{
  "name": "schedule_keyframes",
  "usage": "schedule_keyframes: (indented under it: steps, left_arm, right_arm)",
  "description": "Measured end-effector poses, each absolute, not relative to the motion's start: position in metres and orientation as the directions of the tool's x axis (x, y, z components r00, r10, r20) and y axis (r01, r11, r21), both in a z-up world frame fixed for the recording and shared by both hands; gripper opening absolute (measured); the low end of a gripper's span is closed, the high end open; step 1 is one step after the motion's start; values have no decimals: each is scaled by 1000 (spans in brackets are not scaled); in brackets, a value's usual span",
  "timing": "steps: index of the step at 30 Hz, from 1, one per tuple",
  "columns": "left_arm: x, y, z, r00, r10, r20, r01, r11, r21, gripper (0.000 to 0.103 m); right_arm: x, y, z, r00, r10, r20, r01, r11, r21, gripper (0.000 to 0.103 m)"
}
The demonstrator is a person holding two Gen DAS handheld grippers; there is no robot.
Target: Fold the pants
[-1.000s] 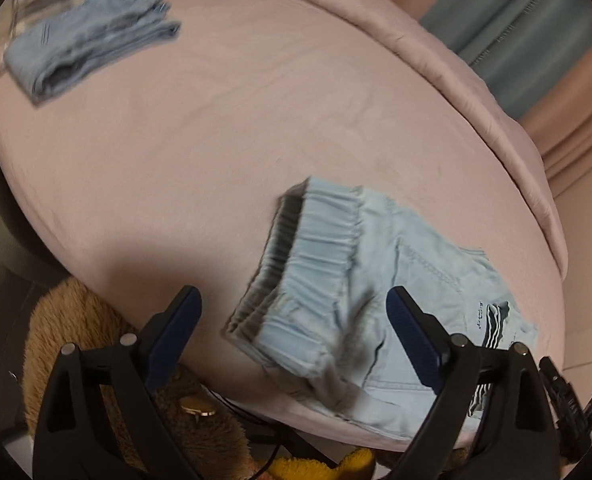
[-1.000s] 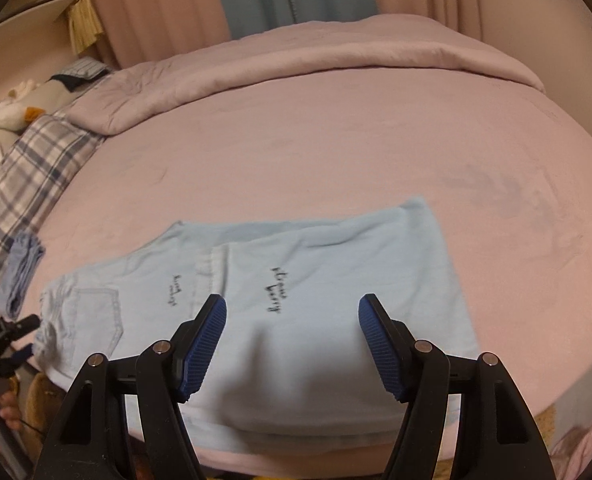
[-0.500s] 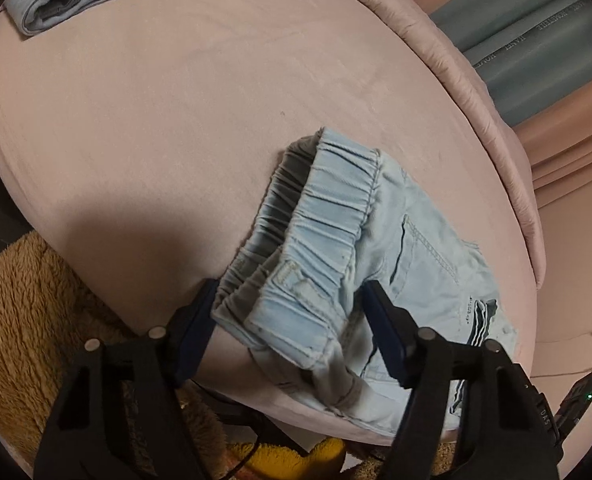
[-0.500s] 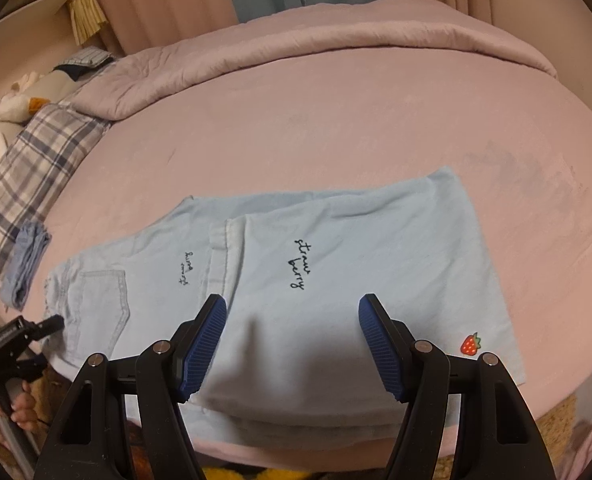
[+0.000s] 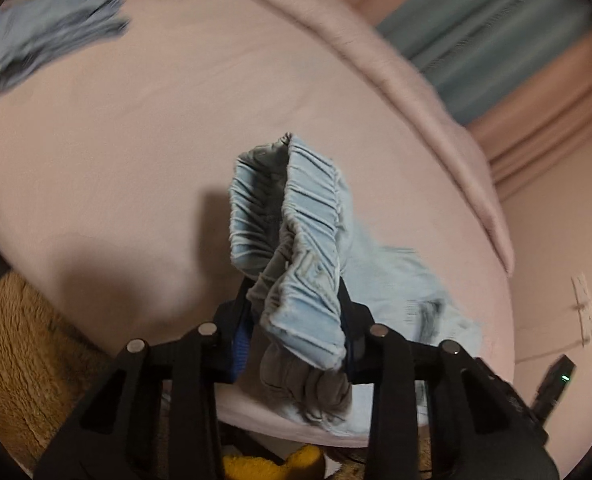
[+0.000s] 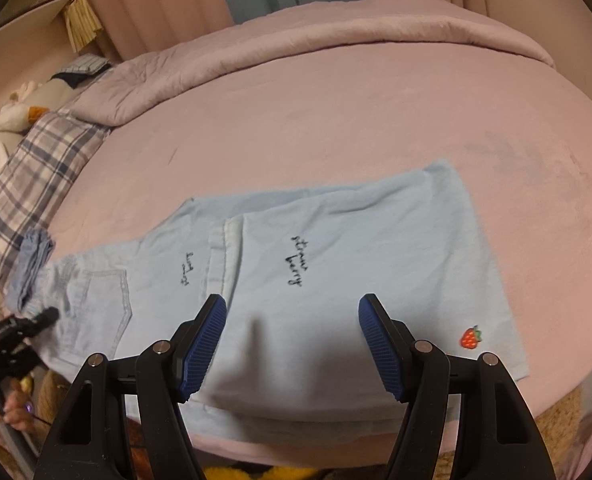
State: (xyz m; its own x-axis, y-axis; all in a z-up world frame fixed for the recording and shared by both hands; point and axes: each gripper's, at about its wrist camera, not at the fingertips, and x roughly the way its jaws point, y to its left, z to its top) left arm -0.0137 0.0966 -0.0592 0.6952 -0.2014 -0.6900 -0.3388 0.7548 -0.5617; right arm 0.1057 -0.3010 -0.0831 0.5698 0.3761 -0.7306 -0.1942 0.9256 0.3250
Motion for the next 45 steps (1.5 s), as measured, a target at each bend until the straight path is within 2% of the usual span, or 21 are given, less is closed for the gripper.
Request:
schedule_keyframes:
  steps: [7, 13, 21, 29, 31, 34, 36, 38, 40, 41, 42, 45]
  left_arm:
    - [1, 44, -17, 720, -260, -643, -161, 839, -520, 34]
    - [18, -6, -11, 678, -345, -649, -23, 873, -488, 34]
    - [41, -55, -38, 576, -431, -695, 60, 869, -490, 34]
    - [64, -87, -85, 468, -454, -758, 50, 870, -490, 35]
    - [66, -92, -94, 455, -444, -772, 51, 878, -475, 37]
    - [67, -94, -93, 458, -452, -766, 68, 876, -477, 46]
    - [65, -91, -87, 454, -483, -748, 83, 859, -505, 66]
    - [60, -87, -79, 442, -540, -716, 112, 825, -554, 78]
    - [52, -82, -70, 459, -552, -696, 126, 816, -564, 81]
    - [48, -78, -65, 474, -542, -694, 126, 822, -556, 83]
    - [45, -71, -61, 495, -519, -697, 114, 834, -540, 84]
    - [40, -52, -57, 538, -438, -720, 52, 870, -491, 84]
  right_arm:
    - [103, -314, -83, 587, 371, -719, -156, 924, 349, 69]
    - [100, -324, -83, 599, 368, -711, -129, 921, 368, 69]
    - [96, -340, -87, 604, 354, -714, -82, 919, 387, 69]
    - [96, -348, -92, 599, 344, -723, -50, 918, 394, 69]
    - [96, -348, -94, 593, 346, -727, -46, 916, 398, 69]
    - [97, -349, -96, 582, 355, -732, -47, 913, 406, 69]
    - [97, -349, -96, 577, 365, -731, -53, 909, 412, 69]
    - [97, -349, -95, 577, 372, -727, -59, 907, 418, 69]
    - [97, -350, -92, 579, 381, -721, -65, 903, 425, 73]
    - [97, -349, -91, 580, 388, -716, -71, 900, 430, 80]
    - [98, -349, -89, 582, 395, -711, -78, 897, 435, 83]
    - [102, -343, -82, 577, 436, -691, -120, 882, 456, 84]
